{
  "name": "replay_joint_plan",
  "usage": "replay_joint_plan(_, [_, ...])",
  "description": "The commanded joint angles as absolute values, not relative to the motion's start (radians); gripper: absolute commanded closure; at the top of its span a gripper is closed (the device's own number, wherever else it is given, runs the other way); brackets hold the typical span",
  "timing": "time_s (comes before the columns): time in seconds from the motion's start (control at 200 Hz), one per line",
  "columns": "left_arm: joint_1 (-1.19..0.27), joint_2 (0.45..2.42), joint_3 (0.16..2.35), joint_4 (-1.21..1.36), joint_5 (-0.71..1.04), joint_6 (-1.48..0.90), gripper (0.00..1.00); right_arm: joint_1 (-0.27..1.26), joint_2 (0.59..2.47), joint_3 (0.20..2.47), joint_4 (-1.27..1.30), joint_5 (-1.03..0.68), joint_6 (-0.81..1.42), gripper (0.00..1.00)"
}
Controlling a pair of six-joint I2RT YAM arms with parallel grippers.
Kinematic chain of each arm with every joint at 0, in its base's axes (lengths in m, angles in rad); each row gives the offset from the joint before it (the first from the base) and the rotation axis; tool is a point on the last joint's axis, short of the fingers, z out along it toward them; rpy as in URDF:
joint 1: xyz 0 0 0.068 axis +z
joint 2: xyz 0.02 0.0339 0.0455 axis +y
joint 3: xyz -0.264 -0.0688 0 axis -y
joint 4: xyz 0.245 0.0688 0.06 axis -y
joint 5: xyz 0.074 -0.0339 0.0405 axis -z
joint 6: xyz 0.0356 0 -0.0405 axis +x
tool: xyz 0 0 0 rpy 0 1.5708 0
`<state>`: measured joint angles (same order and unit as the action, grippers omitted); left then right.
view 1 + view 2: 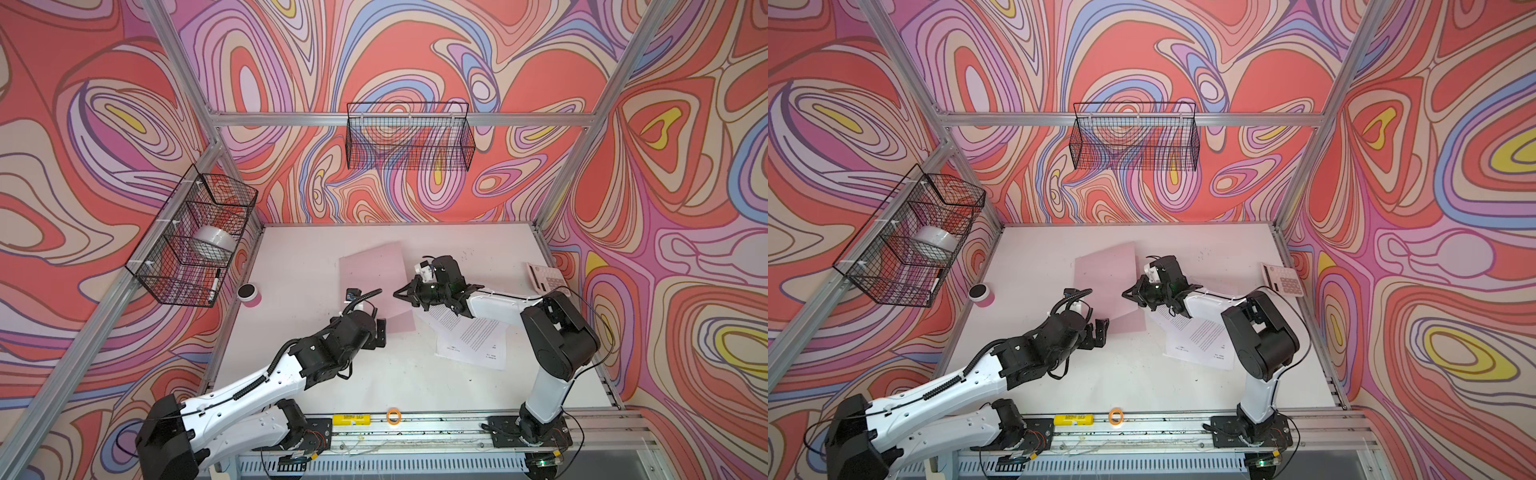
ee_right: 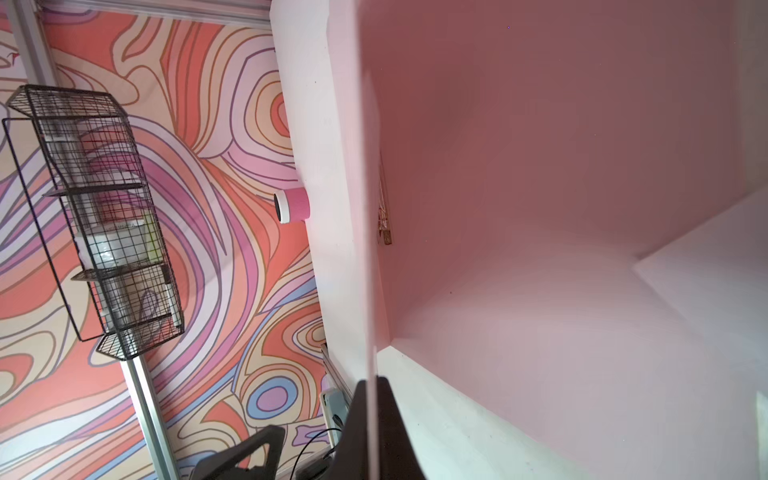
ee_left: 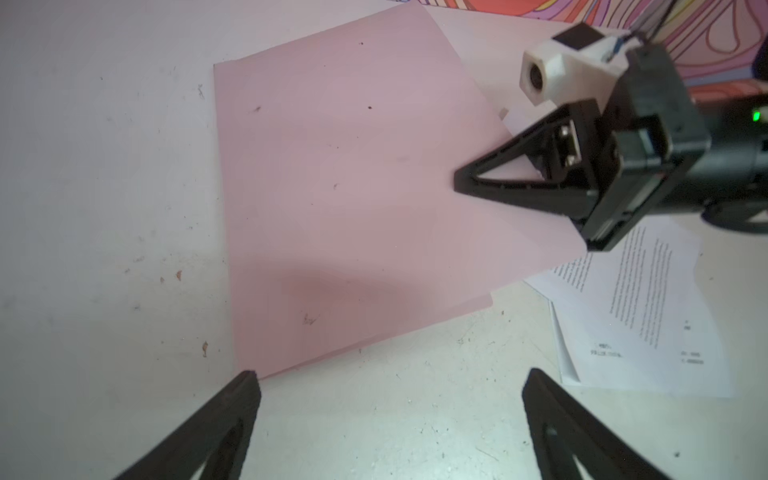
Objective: Put the files into the folder
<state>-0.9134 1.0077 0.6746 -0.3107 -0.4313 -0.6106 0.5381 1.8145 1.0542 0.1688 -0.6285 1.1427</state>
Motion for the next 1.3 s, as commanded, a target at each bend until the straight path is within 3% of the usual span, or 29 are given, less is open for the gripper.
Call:
replay_joint_plan(0.0, [-0.965, 1.011, 0.668, -0.273, -0.556, -0.415, 0.02, 0.553, 1.778, 1.127, 0.017, -0.589, 1.167, 1.00])
replay_joint_plan(0.276, [-1.058, 1.127, 0.662, -0.135, -0.676, -0.204, 0.05, 0.584, 1.727, 1.219, -0.078, -0.557, 1.164, 1.00])
replay_joint_plan(0.776, [-1.063, 1.334, 0.759, -0.048, -0.838, -0.152, 0.17, 0.626, 1.704, 1.209, -0.091, -0.558, 1.124, 1.00])
replay_joint_plan(0.887, [-1.062, 1.385, 0.773, -0.003, -0.843, -0.128, 0.27, 0.632, 1.697, 1.200, -0.093, -0.556, 1.123, 1.00])
replay_joint_plan(1.097, [-1.058, 1.433, 0.808, 0.003, -0.861, -0.140, 0.61, 0.634, 1.672, 1.175, -0.100, -0.535, 1.115, 1.00])
replay_joint_plan(1.217, [-1.057, 1.426, 0.797, 0.000, -0.873, -0.148, 0.99, 0.634, 1.671, 1.172, -0.102, -0.536, 1.111, 1.00])
replay_joint_plan(1.297, [-1.057, 1.420, 0.789, 0.000, -0.874, -0.151, 1.00, 0.634, 1.675, 1.170, -0.090, -0.543, 1.113, 1.00])
